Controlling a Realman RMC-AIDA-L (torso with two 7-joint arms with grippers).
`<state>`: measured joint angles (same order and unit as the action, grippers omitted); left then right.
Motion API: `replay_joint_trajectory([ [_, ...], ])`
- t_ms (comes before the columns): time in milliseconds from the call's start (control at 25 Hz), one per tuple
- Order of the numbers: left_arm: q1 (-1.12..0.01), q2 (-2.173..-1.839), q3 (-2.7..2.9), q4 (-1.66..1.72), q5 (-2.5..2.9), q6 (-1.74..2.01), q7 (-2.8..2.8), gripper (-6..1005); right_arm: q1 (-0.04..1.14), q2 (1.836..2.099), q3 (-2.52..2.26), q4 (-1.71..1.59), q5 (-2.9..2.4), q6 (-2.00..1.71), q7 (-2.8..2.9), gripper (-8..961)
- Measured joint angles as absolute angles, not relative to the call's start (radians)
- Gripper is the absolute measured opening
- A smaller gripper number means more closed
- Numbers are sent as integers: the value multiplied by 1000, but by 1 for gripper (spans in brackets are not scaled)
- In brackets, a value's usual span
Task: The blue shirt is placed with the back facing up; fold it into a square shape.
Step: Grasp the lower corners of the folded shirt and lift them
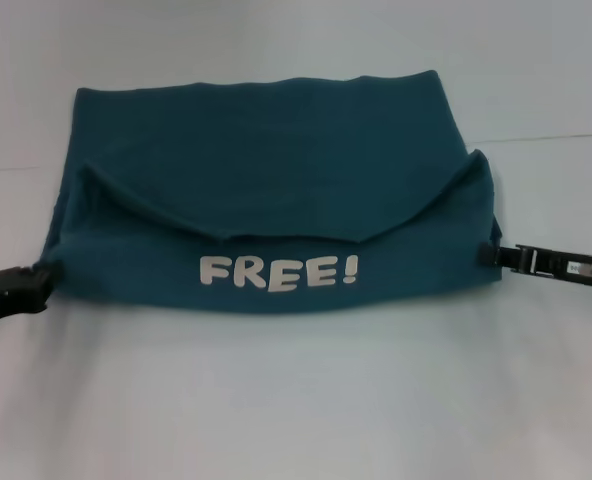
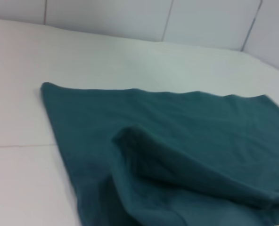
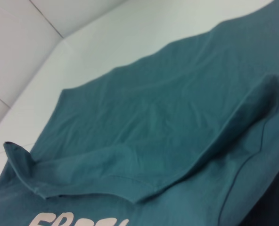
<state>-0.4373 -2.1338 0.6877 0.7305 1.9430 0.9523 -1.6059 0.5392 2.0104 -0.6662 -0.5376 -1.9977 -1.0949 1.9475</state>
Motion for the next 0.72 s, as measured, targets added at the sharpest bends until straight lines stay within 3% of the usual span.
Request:
replay_joint_trajectory([
  [160,-387,-2121,671,777,1957,1064,-1653,45,484,2013,-664,-543,-1943,-1141,1877,45],
  [720,-273,-2126,428,810,2056,1522,-1647,49,306,2017,-604,-544,-1929,-1399,1573,46],
])
